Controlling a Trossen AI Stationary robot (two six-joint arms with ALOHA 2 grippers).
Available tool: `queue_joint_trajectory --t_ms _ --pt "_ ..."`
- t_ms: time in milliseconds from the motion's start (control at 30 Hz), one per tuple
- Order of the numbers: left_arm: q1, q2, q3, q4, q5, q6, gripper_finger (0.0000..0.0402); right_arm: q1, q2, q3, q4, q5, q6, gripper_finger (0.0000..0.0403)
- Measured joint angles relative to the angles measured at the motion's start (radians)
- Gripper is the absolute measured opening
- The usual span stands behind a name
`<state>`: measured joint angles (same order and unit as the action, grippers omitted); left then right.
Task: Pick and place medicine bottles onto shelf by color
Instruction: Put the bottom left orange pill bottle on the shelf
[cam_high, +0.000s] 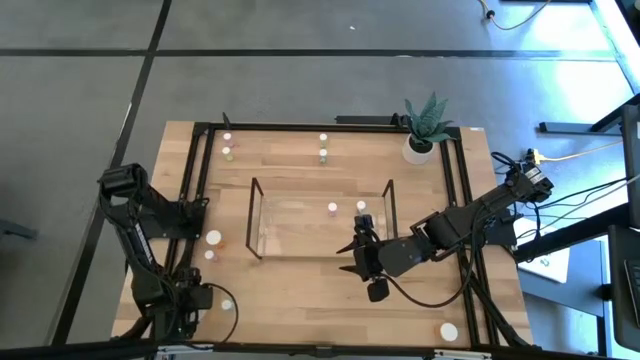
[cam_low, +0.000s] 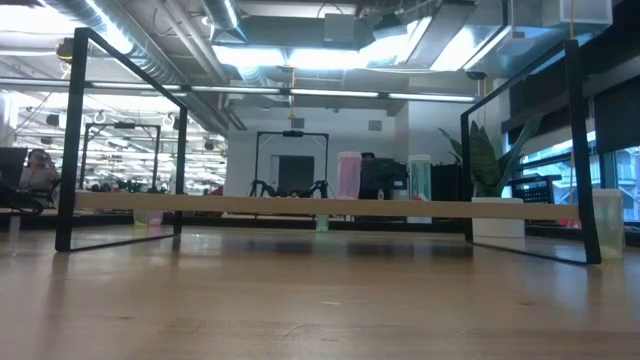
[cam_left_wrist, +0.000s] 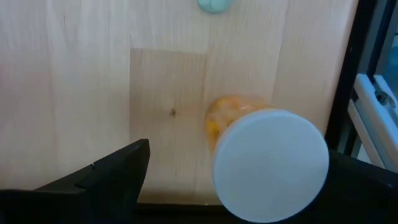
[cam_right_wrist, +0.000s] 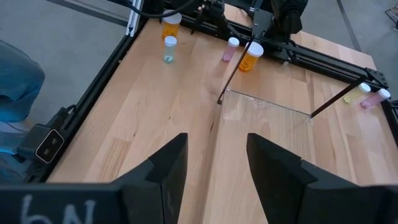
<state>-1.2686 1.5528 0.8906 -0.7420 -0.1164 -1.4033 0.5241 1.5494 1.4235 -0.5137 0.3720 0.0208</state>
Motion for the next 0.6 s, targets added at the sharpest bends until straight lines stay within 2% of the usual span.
queue_joint_trajectory --t_ms 267,600 --pt "0.0 0.0 0.0 0.0 -0.023 0.021 0.0372 0.0 0.0 0.0 0.0 0.0 0.0 0.0168" --pt "0.0 0.0 0.0 0.0 -0.032 -0.009 0.0291 0.0 0.0 0.0 0.0 0.0 0.0 0.0168"
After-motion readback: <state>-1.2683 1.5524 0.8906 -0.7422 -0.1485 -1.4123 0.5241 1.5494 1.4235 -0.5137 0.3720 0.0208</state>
